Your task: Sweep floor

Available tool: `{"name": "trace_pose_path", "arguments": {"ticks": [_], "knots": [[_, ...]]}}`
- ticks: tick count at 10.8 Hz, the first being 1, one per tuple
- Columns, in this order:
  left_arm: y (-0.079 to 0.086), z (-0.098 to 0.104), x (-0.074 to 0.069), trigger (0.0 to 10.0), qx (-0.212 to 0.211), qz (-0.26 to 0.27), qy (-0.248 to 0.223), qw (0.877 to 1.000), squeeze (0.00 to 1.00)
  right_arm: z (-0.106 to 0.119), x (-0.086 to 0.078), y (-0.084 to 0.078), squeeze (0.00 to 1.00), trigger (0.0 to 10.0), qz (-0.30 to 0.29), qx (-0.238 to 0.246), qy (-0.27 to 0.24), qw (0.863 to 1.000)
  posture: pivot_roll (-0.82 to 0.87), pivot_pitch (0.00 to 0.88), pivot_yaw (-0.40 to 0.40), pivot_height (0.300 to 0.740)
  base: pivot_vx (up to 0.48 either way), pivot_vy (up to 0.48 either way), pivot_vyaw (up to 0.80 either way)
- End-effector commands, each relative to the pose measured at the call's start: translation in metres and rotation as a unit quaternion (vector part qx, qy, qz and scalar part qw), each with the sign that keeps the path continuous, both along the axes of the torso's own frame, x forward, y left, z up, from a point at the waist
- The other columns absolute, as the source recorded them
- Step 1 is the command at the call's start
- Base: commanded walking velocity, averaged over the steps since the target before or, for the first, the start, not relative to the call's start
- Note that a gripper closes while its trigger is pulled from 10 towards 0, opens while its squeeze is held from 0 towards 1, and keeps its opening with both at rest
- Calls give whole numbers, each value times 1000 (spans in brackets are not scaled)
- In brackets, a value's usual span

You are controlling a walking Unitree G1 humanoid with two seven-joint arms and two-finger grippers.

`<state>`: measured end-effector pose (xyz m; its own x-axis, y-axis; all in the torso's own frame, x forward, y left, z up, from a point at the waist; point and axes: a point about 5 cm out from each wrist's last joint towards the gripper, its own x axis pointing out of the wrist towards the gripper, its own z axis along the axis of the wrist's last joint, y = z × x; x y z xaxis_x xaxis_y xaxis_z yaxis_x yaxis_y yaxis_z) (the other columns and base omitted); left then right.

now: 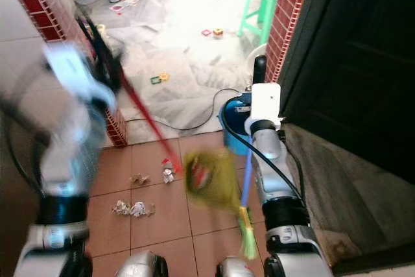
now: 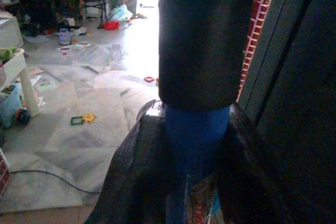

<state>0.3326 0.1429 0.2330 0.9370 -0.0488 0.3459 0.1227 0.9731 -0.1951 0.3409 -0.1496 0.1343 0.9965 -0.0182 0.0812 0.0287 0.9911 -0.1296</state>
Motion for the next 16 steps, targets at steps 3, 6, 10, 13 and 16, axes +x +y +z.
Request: {"name": "trace_pose_path", "arguments": {"ticks": [3, 6, 10, 13, 16], "knots": [[21, 51, -1, 10000, -10, 59, -93, 994, 0, -11, -6, -1, 0, 10000, 3, -22, 18, 1000, -104, 10, 47, 740, 0, 0, -267], [19, 64, 1, 10000, -17, 63, -113, 991, 0, -14, -6, 0, 0, 10000, 7, -24, 20, 999, -99, 6, 50, 740, 0, 0, -267], [10, 58, 2, 10000, -21, 48, -106, 993, 0, -17, -7, 1, 0, 10000, 13, -21, 27, 999, -101, 7, 55, 740, 318, 0, -400], [3, 42, 3, 10000, -16, 41, -83, 996, 0, -18, -8, 4, 0, 10000, 17, -23, 28, 999, -103, 5, 58, 740, 394, 0, 0], [1, 39, 6, 10000, -11, 42, -80, 996, 0, -20, -10, 6, 0, 10000, 20, -22, 27, 999, -113, 0, 69, 740, 409, 0, 0]]}}
